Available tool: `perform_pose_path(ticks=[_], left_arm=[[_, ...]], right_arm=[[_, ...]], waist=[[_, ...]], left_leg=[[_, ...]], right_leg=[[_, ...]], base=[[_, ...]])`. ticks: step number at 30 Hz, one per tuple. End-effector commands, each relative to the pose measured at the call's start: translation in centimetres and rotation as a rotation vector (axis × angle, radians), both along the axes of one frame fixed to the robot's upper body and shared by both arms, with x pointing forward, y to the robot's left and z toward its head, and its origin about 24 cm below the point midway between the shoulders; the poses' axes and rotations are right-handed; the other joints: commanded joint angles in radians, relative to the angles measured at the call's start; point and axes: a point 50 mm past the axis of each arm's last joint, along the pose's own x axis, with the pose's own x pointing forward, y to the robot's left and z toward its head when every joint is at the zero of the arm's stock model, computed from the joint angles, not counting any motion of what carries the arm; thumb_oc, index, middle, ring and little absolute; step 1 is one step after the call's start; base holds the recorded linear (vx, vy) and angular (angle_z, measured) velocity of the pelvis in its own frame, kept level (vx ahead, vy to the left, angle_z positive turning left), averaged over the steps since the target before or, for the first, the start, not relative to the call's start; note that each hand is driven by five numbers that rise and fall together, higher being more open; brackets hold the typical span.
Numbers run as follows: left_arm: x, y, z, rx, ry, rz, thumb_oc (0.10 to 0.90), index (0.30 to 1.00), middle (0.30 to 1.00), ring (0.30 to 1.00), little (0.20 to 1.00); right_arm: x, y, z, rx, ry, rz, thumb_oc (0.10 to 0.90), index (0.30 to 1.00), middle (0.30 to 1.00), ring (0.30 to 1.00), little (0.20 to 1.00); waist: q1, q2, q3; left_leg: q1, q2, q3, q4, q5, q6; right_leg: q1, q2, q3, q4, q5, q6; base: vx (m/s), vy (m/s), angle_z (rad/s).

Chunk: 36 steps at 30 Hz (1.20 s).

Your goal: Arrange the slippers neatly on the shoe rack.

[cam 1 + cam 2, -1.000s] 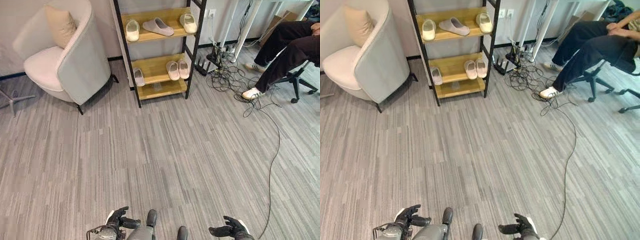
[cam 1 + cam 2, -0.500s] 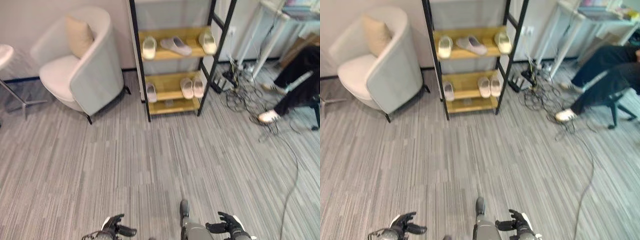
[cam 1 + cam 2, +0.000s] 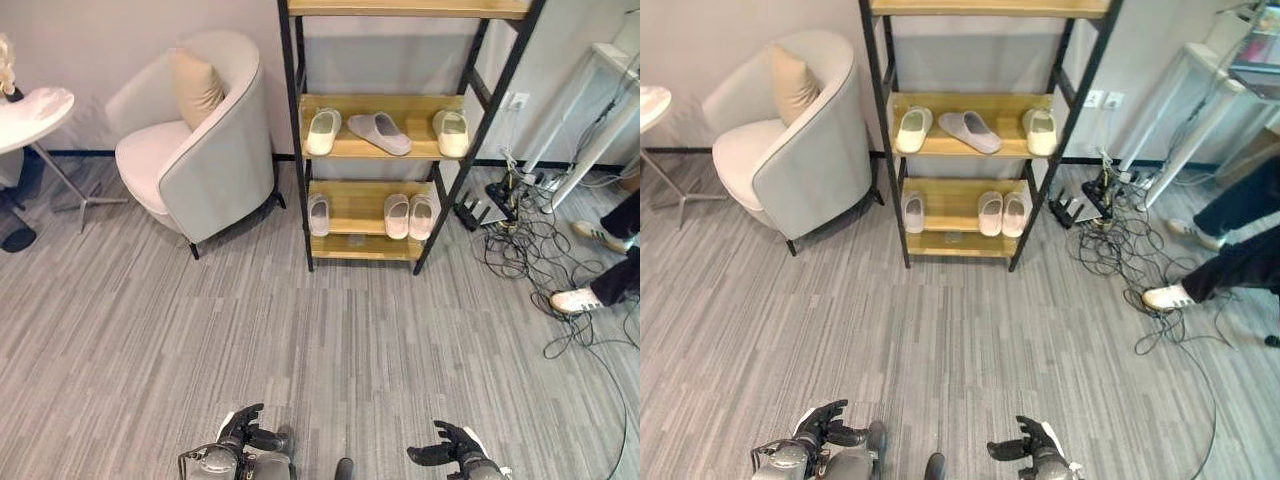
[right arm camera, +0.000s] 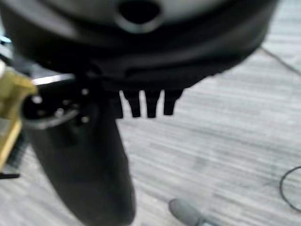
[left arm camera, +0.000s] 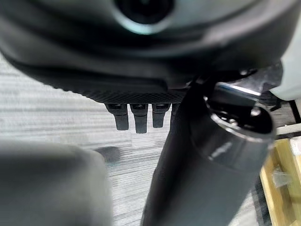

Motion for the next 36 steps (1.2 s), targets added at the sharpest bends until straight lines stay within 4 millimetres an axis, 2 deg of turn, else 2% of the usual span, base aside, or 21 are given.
perform_pose_path(ticks=[1, 4, 5, 6, 7, 8, 9, 10, 11, 14, 15, 18, 21, 23, 25, 27, 29, 30, 32, 33, 36], left_arm=[[-0.2, 1.3, 0.2, 0.036, -0.015, 0.001, 0.8, 0.9, 0.9, 0.9, 0.9], [-0.7, 2.0, 0.1, 0.042, 0.0, 0.026, 0.8, 0.9, 0.9, 0.9, 0.9], [-0.7, 2.2, 0.1, 0.045, 0.001, 0.029, 0.8, 0.9, 0.9, 0.9, 0.9], [-0.6, 2.4, 0.2, 0.048, 0.0, 0.037, 0.8, 0.9, 0.9, 0.9, 0.9], [-0.7, 2.6, 0.3, 0.051, 0.003, 0.042, 0.8, 0.9, 0.9, 0.9, 0.9], [-0.5, 2.9, 0.3, 0.057, 0.0, 0.051, 0.8, 0.9, 0.9, 0.9, 0.9], [-0.5, 2.9, 0.3, 0.057, 0.0, 0.051, 0.8, 0.9, 0.9, 0.9, 0.9], [-0.6, 3.0, 0.3, 0.062, 0.002, 0.057, 0.8, 0.9, 0.9, 0.9, 0.9], [-0.6, 3.0, 0.3, 0.062, 0.002, 0.057, 0.8, 0.9, 0.9, 0.9, 0.9], [-1.2, 2.7, 0.0, 0.055, 0.024, 0.052, 0.8, 0.9, 0.9, 0.9, 0.9], [-1.4, 2.6, -0.2, 0.059, 0.034, 0.042, 0.8, 0.9, 0.9, 0.9, 0.9], [-1.7, 2.6, -0.3, 0.062, 0.046, 0.046, 0.8, 0.9, 0.9, 0.9, 0.9], [-2.1, 2.5, -0.5, 0.062, 0.059, 0.05, 0.8, 0.9, 0.9, 0.9, 0.9], [-2.4, 2.1, -0.7, 0.053, 0.069, 0.044, 0.8, 0.9, 0.9, 0.9, 0.9], [-2.6, 2.0, -0.8, 0.053, 0.077, 0.041, 0.8, 0.9, 0.9, 0.9, 0.9], [-2.6, 1.9, -0.8, 0.049, 0.082, 0.032, 0.8, 0.9, 0.9, 0.9, 0.9], [-1.5, 1.6, -0.5, 0.046, 0.048, 0.02, 0.8, 0.9, 0.9, 0.9, 0.9], [-1.1, 1.7, -0.3, 0.049, 0.031, 0.02, 0.8, 0.9, 0.9, 0.9, 0.9], [-0.3, 1.3, 0.0, 0.046, 0.007, 0.006, 0.8, 0.9, 0.9, 0.9, 0.9], [-0.2, 1.2, 0.0, 0.045, 0.004, 0.0, 0.8, 0.9, 0.9, 0.9, 0.9], [-0.3, 0.8, -0.1, 0.038, 0.01, -0.013, 0.8, 0.9, 0.9, 0.9, 0.9]], right_arm=[[0.8, -1.1, 0.8, -0.019, -0.077, -0.037, 0.8, 0.9, 0.9, 0.9, 0.9], [0.6, -0.4, 0.6, -0.004, -0.068, -0.019, 0.8, 0.9, 0.9, 0.9, 0.9], [0.7, -0.2, 0.6, -0.001, -0.067, -0.01, 0.8, 0.9, 0.9, 0.9, 0.9], [1.0, -0.1, 0.6, 0.004, -0.069, -0.004, 0.8, 0.9, 0.9, 0.9, 0.9], [1.3, -0.1, 0.7, 0.002, -0.073, 0.003, 0.8, 0.9, 0.9, 0.9, 0.9], [1.8, 0.0, 0.9, 0.003, -0.09, 0.01, 0.8, 0.9, 0.9, 0.9, 0.9], [1.8, 0.0, 0.9, 0.003, -0.09, 0.01, 0.8, 0.9, 0.9, 0.9, 0.9], [2.0, -0.1, 1.0, -0.001, -0.099, 0.013, 0.8, 0.9, 0.9, 0.9, 0.9], [2.0, -0.1, 1.0, -0.001, -0.099, 0.013, 0.8, 0.9, 0.9, 0.9, 0.9], [1.8, -0.4, 1.0, -0.01, -0.086, 0.01, 0.8, 0.9, 0.9, 0.9, 0.9], [1.7, -0.6, 1.0, -0.013, -0.079, 0.011, 0.8, 0.9, 0.9, 0.9, 0.9], [1.6, -0.7, 1.0, -0.018, -0.069, 0.015, 0.8, 0.9, 0.9, 0.9, 0.9], [1.1, -0.6, 0.8, -0.017, -0.059, 0.028, 0.8, 0.9, 0.9, 0.9, 0.9], [0.7, -0.7, 0.7, -0.019, -0.052, 0.023, 0.8, 0.9, 0.9, 0.9, 0.9], [0.7, -0.7, 0.7, -0.018, -0.054, 0.027, 0.8, 0.9, 0.9, 0.9, 0.9], [1.0, -0.5, 0.8, -0.011, -0.076, 0.026, 0.8, 0.9, 0.9, 0.9, 0.9], [1.8, -0.7, 1.3, -0.012, -0.114, 0.01, 0.8, 0.9, 0.9, 0.9, 0.9], [2.0, -0.9, 1.4, -0.017, -0.123, 0.0, 0.8, 0.9, 0.9, 0.9, 0.9], [2.2, -1.0, 1.5, -0.024, -0.124, 0.0, 0.8, 0.9, 0.9, 0.9, 0.9], [2.2, -1.0, 1.5, -0.023, -0.126, 0.001, 0.8, 0.9, 0.9, 0.9, 0.9], [1.8, -1.2, 1.4, -0.03, -0.113, 0.006, 0.8, 0.9, 0.9, 0.9, 0.9]], waist=[[0.049, 0.022, -0.012], [0.065, 0.0, -0.031], [0.069, -0.003, -0.035], [0.067, -0.002, -0.03], [0.057, 0.006, -0.024], [0.037, 0.032, -0.018], [0.037, 0.031, -0.018], [0.015, 0.059, -0.015], [0.011, 0.057, -0.011], [-0.018, 0.063, -0.009], [-0.034, 0.051, -0.01], [-0.051, 0.057, -0.004], [-0.055, 0.044, -0.022], [-0.061, 0.054, -0.045], [-0.06, 0.059, -0.05], [-0.057, 0.058, -0.046], [-0.047, 0.034, -0.015], [-0.038, 0.019, -0.004], [-0.019, 0.009, 0.01], [-0.011, 0.009, 0.011], [0.008, 0.015, 0.003]], left_leg=[[-0.006, -0.042, -0.03, 0.047, 0.01, 0.056], [0.02, -0.063, -0.042, 0.067, -0.027, 0.086], [0.036, -0.07, -0.042, 0.068, -0.045, 0.1], [0.056, -0.072, -0.044, 0.065, -0.062, 0.115], [0.084, -0.07, -0.053, 0.06, -0.076, 0.126], [0.131, -0.06, -0.071, 0.05, -0.098, 0.145], [0.131, -0.062, -0.071, 0.051, -0.098, 0.145], [0.192, -0.049, -0.087, 0.033, -0.123, 0.152], [0.197, -0.052, -0.09, 0.033, -0.124, 0.152], [0.276, -0.051, -0.109, 0.014, -0.168, 0.141], [0.317, -0.055, -0.123, -0.001, -0.192, 0.127], [0.376, -0.032, -0.135, -0.022, -0.216, 0.104], [0.422, -0.014, -0.14, -0.035, -0.238, 0.084], [0.434, 0.032, -0.157, -0.001, -0.203, 0.05], [0.431, 0.048, -0.158, 0.027, -0.179, 0.036], [0.366, 0.076, -0.153, 0.181, -0.081, 0.005], [0.249, 0.087, -0.122, 0.392, -0.014, 0.011], [0.218, 0.098, -0.092, 0.439, -0.006, 0.02], [0.158, 0.086, -0.055, 0.464, -0.06, 0.036], [0.138, 0.055, -0.056, 0.436, -0.089, 0.043], [0.091, -0.026, -0.058, 0.259, -0.132, 0.056]], right_leg=[[0.083, -0.034, 0.108, 0.063, -0.144, 0.088], [0.073, -0.058, 0.113, 0.178, -0.151, 0.117], [0.052, -0.069, 0.108, 0.248, -0.136, 0.141], [0.0, -0.086, 0.107, 0.365, -0.081, 0.168], [-0.047, -0.098, 0.109, 0.464, -0.044, 0.185], [-0.137, -0.107, 0.106, 0.606, 0.034, 0.201], [-0.139, -0.108, 0.107, 0.61, 0.031, 0.202], [-0.217, -0.13, 0.066, 0.634, 0.02, 0.176], [-0.213, -0.133, 0.063, 0.639, 0.014, 0.177], [-0.257, -0.152, 0.018, 0.456, -0.03, 0.154], [-0.291, -0.169, 0.023, 0.281, 0.003, 0.164], [-0.3, -0.175, 0.027, 0.15, 0.05, 0.188], [-0.273, -0.175, 0.015, 0.126, 0.078, 0.189], [-0.253, -0.149, 0.006, 0.142, 0.071, 0.164], [-0.238, -0.133, 0.001, 0.144, 0.058, 0.152], [-0.19, -0.102, 0.006, 0.136, 0.024, 0.121], [-0.146, -0.105, 0.011, 0.127, 0.008, 0.09], [-0.12, -0.106, 0.01, 0.12, -0.001, 0.077], [-0.085, -0.102, 0.018, 0.109, -0.022, 0.074], [-0.07, -0.096, 0.031, 0.103, -0.03, 0.074], [-0.026, -0.079, 0.046, 0.07, -0.053, 0.089]], base=[[0.38, 0.089, -0.3], [0.33, 0.109, -0.29], [0.18, 0.101, -0.14], [0.25, 0.145, -0.1], [0.31, 0.18, 0.0], [0.23, 0.126, 0.03], [0.4, 0.144, 0.18], [0.24, 0.06, 0.34], [0.38, 0.053, 0.36], [0.37, -0.077, 0.29], [0.4, -0.136, 0.22], [0.36, -0.151, 0.09], [0.39, -0.233, 0.07], [0.3, -0.219, 0.11], [0.23, -0.213, 0.26], [0.21, -0.276, 0.2], [0.14, -0.287, -0.15], [0.18, -0.263, -0.44], [0.22, -0.165, -0.25], [0.27, -0.076, -0.11], [0.27, -0.035, -0.3]])
